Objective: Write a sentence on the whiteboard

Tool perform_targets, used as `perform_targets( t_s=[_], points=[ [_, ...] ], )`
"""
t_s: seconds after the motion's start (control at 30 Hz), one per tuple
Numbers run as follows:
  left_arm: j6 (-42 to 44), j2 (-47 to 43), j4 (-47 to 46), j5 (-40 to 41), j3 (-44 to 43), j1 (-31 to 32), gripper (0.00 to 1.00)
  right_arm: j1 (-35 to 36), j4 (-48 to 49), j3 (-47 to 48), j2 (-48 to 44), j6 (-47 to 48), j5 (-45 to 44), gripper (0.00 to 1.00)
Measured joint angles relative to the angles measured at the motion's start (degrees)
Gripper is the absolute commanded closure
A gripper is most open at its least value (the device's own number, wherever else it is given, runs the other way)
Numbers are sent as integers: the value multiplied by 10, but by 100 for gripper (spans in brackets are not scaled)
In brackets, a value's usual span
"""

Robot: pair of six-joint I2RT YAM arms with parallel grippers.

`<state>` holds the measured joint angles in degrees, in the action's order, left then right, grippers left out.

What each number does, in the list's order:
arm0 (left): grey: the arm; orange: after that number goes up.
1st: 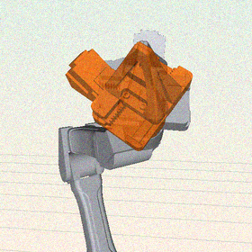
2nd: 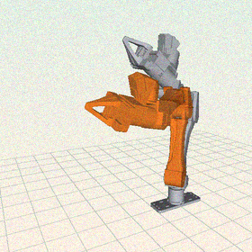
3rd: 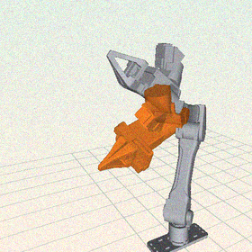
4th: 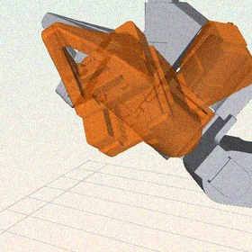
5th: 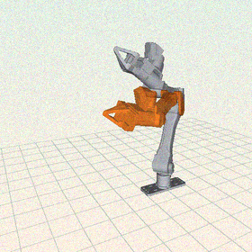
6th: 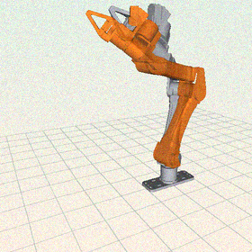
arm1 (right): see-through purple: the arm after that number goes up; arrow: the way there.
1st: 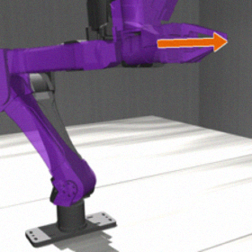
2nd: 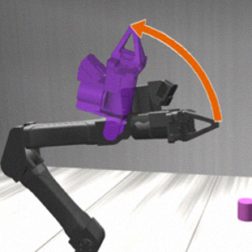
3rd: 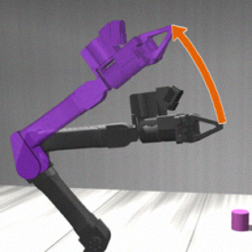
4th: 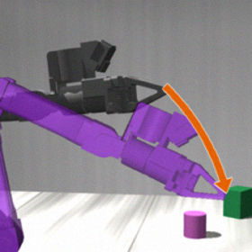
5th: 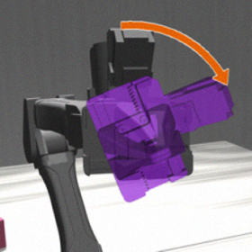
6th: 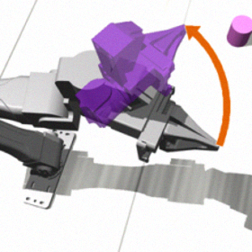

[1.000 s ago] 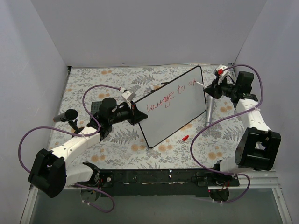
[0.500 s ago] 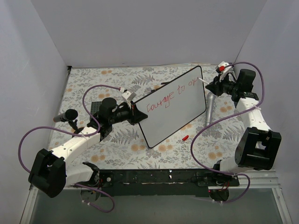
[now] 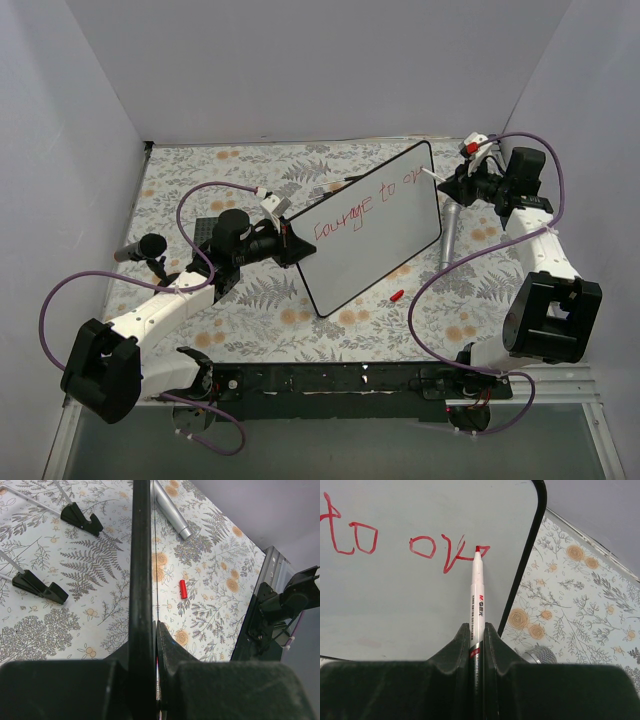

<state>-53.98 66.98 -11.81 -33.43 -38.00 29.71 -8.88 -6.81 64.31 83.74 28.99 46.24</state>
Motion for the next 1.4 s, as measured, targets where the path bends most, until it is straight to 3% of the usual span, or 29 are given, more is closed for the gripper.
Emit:
perform_targets(
  t_s=[1.4],
  points=[
    [0,0,2,1,0,0,100,-3,-55,0,0,48,-19,99]
  ],
)
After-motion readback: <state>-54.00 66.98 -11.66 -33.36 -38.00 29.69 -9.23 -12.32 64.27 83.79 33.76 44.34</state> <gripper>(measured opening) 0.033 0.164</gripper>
